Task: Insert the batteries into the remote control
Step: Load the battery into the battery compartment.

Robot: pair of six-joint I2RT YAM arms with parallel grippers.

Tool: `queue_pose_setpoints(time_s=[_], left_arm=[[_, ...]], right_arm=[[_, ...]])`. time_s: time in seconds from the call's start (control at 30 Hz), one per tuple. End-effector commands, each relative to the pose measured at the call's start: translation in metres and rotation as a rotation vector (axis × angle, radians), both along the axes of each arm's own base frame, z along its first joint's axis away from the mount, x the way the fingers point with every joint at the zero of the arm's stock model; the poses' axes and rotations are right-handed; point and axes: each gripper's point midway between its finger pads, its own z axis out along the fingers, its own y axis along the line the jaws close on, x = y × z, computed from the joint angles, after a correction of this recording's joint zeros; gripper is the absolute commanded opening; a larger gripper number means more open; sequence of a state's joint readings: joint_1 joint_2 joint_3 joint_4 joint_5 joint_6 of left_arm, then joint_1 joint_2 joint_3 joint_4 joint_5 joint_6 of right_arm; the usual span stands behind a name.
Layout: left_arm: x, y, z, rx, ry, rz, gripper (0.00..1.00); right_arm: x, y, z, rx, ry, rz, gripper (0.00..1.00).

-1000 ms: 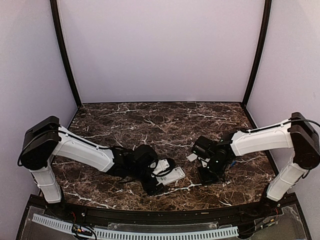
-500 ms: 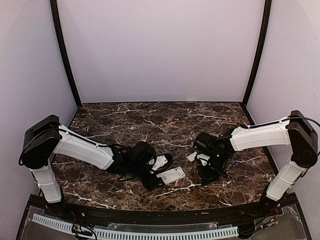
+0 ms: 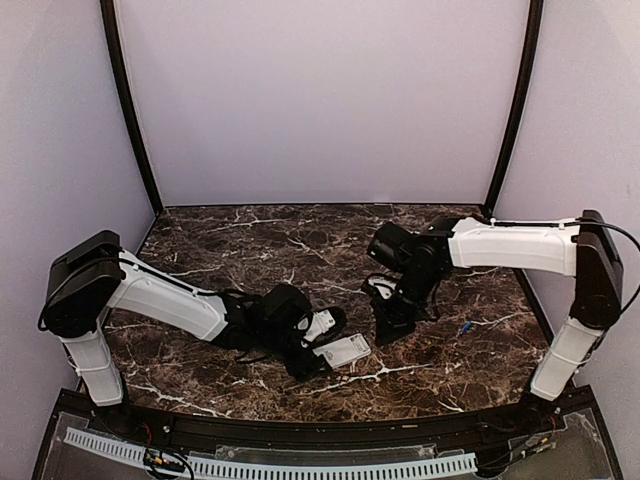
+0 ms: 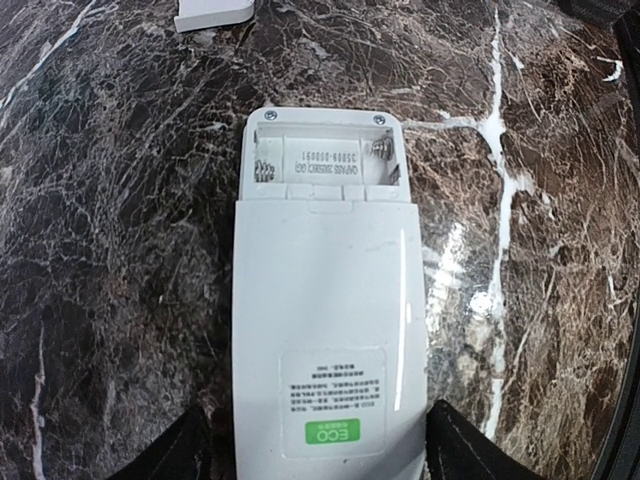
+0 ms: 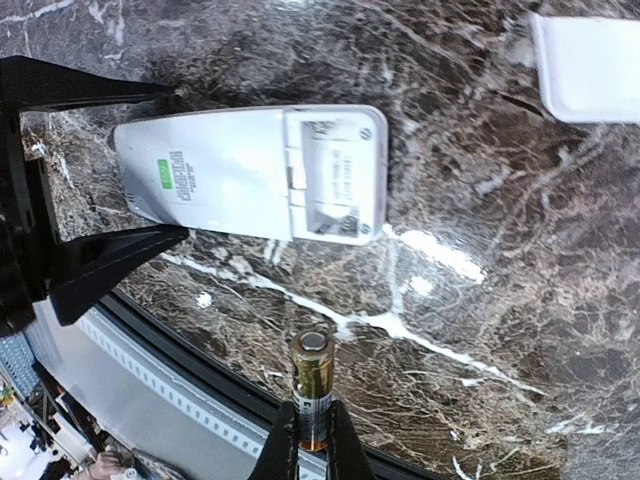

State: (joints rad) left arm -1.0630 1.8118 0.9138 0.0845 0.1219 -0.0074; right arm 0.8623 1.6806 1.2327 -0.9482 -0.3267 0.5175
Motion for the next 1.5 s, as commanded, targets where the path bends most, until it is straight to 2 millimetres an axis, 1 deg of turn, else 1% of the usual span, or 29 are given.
queue_pose_setpoints(time_s=[0.0, 0.1, 0.13, 0.3, 0.4, 0.53, 0.73, 0.93, 1.0, 1.13, 1.2, 1.47], left_arm=[[-0.011, 0.025, -0.025, 0.093, 0.06, 0.017, 0.73], [-0.011, 0.026, -0.026, 0.089, 0.055, 0.018, 0.73], [-0.011, 0.026, -0.025, 0.084, 0.053, 0.018, 0.73], [-0.012, 0.027, -0.024, 0.065, 0.041, 0.016, 0.75], [-0.013, 0.027, -0.024, 0.063, 0.037, 0.005, 0.75], [-0.013, 0.028, -0.024, 0.06, 0.035, 0.004, 0.75], [-0.013, 0.027, -0.023, 0.053, 0.031, 0.004, 0.75], [-0.012, 0.026, -0.023, 0.049, 0.029, 0.004, 0.75], [-0.012, 0.026, -0.023, 0.048, 0.029, 0.003, 0.75], [-0.012, 0.027, -0.023, 0.052, 0.029, 0.004, 0.75], [-0.012, 0.027, -0.023, 0.052, 0.029, 0.005, 0.75], [-0.012, 0.027, -0.023, 0.052, 0.03, 0.004, 0.74]], right_arm=[[-0.011, 0.001, -0.008, -0.041, 0.132, 0.045, 0.0], [-0.006, 0.011, -0.012, -0.038, 0.179, 0.053, 0.0], [-0.006, 0.013, -0.016, -0.048, 0.194, 0.055, 0.0], [0.005, 0.02, -0.02, -0.064, 0.214, 0.06, 0.0], [0.013, 0.018, -0.029, -0.094, 0.223, 0.067, 0.0], [0.014, 0.019, -0.04, -0.107, 0.245, 0.092, 0.0], [0.022, 0.028, -0.04, -0.099, 0.241, 0.111, 0.0], [0.017, 0.028, -0.052, -0.115, 0.271, 0.125, 0.0], [0.019, 0.025, -0.056, -0.146, 0.27, 0.132, 0.0], [0.024, 0.02, -0.057, -0.191, 0.259, 0.144, 0.0], [0.026, 0.023, -0.055, -0.179, 0.256, 0.146, 0.0], [0.029, 0.031, -0.066, -0.169, 0.267, 0.148, 0.0]])
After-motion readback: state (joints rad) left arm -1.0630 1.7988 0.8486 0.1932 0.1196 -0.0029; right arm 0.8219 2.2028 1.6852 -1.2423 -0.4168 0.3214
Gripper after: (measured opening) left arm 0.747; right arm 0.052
